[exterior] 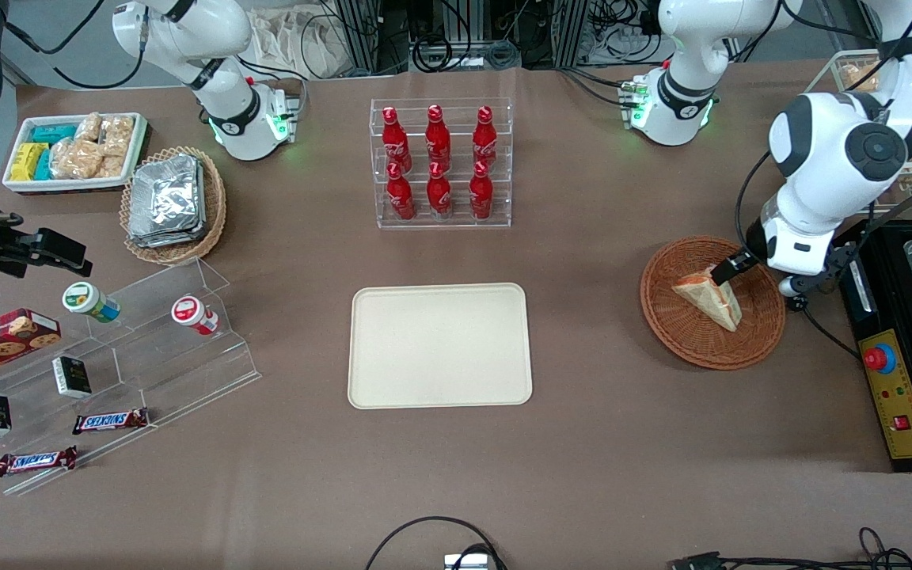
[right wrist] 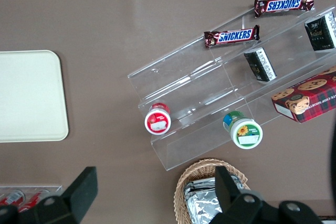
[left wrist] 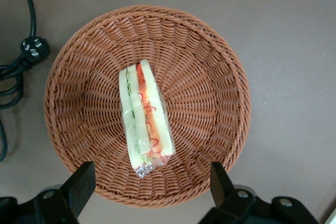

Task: Place sandwich from basket to tray
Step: 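Lower the open left gripper around the sandwich and close it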

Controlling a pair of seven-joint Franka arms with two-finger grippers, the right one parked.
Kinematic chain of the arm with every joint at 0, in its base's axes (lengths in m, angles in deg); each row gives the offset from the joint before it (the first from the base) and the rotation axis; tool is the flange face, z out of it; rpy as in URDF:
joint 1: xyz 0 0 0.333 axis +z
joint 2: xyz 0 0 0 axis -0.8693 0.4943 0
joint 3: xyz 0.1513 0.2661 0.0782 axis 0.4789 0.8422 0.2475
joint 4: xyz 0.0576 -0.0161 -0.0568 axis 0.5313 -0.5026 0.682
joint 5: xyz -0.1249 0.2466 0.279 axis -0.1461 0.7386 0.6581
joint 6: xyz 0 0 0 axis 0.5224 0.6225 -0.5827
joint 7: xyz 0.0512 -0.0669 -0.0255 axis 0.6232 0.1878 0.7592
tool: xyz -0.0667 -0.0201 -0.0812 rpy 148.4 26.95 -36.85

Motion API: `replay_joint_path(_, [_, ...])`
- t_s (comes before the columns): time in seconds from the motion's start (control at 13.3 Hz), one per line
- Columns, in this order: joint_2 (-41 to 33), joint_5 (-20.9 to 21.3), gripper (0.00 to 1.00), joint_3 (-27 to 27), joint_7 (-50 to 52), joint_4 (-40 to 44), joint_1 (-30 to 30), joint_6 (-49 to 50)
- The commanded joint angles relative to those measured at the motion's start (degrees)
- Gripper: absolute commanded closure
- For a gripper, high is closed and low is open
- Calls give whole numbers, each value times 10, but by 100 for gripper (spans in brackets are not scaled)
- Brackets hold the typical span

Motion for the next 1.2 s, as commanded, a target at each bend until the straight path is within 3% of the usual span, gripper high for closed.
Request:
replay_joint_path(0.0, [4, 11, 3, 0, 20, -34, -5, -49])
replay_joint_path(1.13, [79, 11, 3, 1, 30, -83, -3, -193])
